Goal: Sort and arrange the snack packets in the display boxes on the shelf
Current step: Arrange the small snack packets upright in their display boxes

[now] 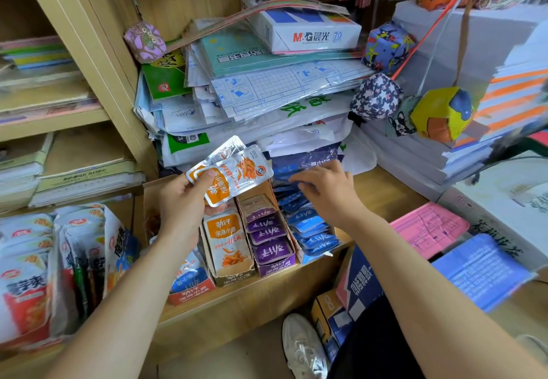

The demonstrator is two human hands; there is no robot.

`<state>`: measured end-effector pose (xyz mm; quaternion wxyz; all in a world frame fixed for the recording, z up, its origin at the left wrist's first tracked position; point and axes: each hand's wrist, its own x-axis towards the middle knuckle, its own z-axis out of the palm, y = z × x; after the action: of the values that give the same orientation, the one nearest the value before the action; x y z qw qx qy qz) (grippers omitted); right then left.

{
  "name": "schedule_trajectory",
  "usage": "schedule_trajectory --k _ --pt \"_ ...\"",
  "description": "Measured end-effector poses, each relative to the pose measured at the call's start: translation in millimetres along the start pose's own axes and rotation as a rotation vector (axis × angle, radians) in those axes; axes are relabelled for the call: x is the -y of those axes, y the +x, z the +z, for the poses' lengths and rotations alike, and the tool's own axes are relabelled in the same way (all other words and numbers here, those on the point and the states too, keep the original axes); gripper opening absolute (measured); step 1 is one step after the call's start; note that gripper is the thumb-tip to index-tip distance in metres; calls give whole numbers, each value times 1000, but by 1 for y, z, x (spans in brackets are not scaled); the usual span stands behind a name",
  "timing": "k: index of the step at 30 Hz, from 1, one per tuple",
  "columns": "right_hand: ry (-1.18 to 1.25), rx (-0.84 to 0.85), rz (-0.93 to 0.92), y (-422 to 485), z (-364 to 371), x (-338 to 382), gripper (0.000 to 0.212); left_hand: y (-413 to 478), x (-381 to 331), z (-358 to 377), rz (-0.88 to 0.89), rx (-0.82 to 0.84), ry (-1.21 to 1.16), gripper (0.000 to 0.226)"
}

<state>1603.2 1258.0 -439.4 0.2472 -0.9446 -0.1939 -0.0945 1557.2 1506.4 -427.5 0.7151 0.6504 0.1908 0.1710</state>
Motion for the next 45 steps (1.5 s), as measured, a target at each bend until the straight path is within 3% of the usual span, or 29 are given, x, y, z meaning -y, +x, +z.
schedule_trajectory --k 4,6,8,10,13,16,24,28,34,39,45 --pt "128 30 -28 -9 -7 -4 65 -2 -2 -2 5 -10 9 7" --pt "12 61 -57 -19 -13 -13 93 -3 -3 -2 9 -2 19 5" --pt "-100 149 -52 -23 -10 -21 107 -4 -2 -2 16 16 33 5" --pt "-50 120 -21 -19 -2 -25 94 -7 -1 -2 19 31 42 6" --pt "126 -119 37 -8 5 -22 53 -8 0 -3 7 25 65 9" --pt "131 -200 114 -2 8 -17 37 -10 -1 -7 15 22 85 14" --pt "100 -165 70 -18 2 -3 60 -13 -5 -16 122 -22 160 8" --pt "274 -186 -19 -19 3 26 51 -15 -18 -33 394 -110 322 11" --pt "338 -186 -38 -8 18 51 39 -7 -36 -75 520 -46 497 24" --pt "342 -79 -47 -7 24 58 41 -18 -28 -79 439 50 563 10" --pt "374 -6 -50 -9 23 69 43 -21 -11 -59 389 202 768 21"
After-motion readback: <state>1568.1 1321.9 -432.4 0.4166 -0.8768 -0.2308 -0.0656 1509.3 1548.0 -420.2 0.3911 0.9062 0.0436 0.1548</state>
